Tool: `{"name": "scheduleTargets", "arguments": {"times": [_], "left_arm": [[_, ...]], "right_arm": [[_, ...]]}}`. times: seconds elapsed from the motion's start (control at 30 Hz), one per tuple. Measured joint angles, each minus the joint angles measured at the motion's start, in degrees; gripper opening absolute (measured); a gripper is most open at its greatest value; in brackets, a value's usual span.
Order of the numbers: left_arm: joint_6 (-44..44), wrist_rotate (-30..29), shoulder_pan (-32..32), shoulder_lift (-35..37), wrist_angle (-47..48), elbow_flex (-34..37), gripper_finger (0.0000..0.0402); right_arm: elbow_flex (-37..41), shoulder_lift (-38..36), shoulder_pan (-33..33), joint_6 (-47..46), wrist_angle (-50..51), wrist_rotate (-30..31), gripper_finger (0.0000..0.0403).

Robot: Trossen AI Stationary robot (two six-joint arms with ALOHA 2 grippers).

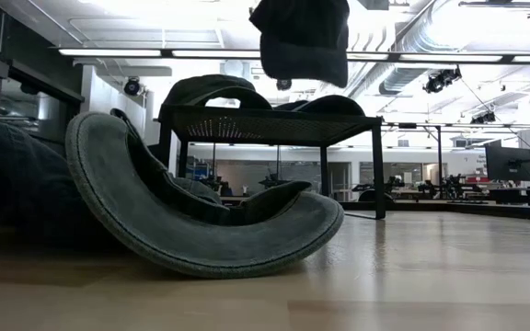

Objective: Pick & Place hat
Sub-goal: Stack the dark blue cap on top of the dark blue cap on the shelf

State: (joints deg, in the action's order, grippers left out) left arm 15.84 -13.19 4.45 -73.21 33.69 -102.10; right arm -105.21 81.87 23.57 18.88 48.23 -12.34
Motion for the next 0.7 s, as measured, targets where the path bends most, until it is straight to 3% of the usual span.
{"name": "scheduleTargets", "arguments": {"times": [0.7], "left_arm": [[-1.2, 0.11, 0.0, -0.02, 0.39, -0.02, 0.0257]], "right_arm": [[0.0, -0.02, 6.38, 1.49, 3.52, -11.78, 0.0051]]}}
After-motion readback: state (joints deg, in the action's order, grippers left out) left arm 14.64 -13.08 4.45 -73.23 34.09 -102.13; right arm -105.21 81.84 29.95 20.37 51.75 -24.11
